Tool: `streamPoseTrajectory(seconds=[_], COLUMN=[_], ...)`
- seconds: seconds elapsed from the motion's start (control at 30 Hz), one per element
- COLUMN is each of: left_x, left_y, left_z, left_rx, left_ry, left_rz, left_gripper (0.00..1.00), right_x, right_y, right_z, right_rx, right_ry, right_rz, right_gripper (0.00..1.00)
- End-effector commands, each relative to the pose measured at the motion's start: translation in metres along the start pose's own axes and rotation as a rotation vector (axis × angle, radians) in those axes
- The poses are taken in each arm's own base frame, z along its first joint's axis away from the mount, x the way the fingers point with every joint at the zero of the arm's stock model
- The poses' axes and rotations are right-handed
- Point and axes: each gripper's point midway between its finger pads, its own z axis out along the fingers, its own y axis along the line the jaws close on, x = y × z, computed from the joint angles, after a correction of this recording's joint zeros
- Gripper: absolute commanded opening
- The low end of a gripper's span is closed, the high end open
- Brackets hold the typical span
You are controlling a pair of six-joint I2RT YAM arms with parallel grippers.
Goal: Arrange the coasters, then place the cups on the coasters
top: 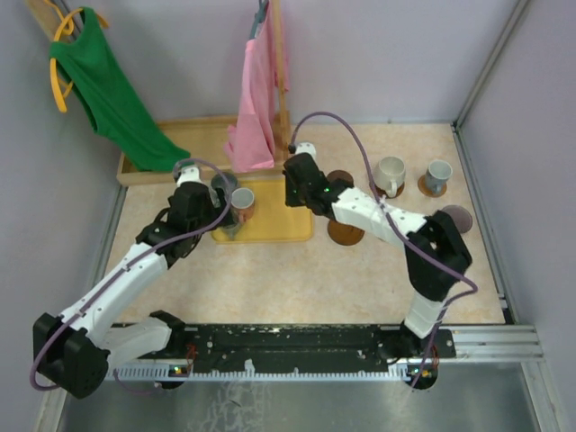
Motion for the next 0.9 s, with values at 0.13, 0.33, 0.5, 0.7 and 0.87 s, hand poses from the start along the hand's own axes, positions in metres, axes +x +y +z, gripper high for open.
streamPoseTrajectory(seconds=[0.13,0.33,0.5,0.7,0.87], left_x=[-0.016,-0.011,-0.004,-0.006,-0.005], left_y=[0.033,0.041,0.048,0.053,0.054], left_z=[-0.014,-0.023,-0.027,-0.034,-0.034], left_rx=[-0.097,-0.093,-0.112,-0.115,-0.113], left_ry=[-0.075,-0.096,-0.079,-0.101,-0.103], left_rz=[-0.105,-0.131,-0.127,-0.131,-0.131], left_gripper=[1.00,1.00,1.00,1.00,1.00], right_x=[-0.003,0.017,0.022,0.025,0.030], right_y=[0.079,0.115,0.138,0.147,0.149], right_z=[0.033,0.045,0.052,0.057,0.061], right_rx=[-0.144,-0.210,-0.249,-0.249,-0.245], right_ry=[0.014,0.045,0.061,0.064,0.083], right_rz=[0.026,0.006,-0.007,-0.014,-0.020], right_gripper=[0.10,0.14,0.16,0.20,0.21])
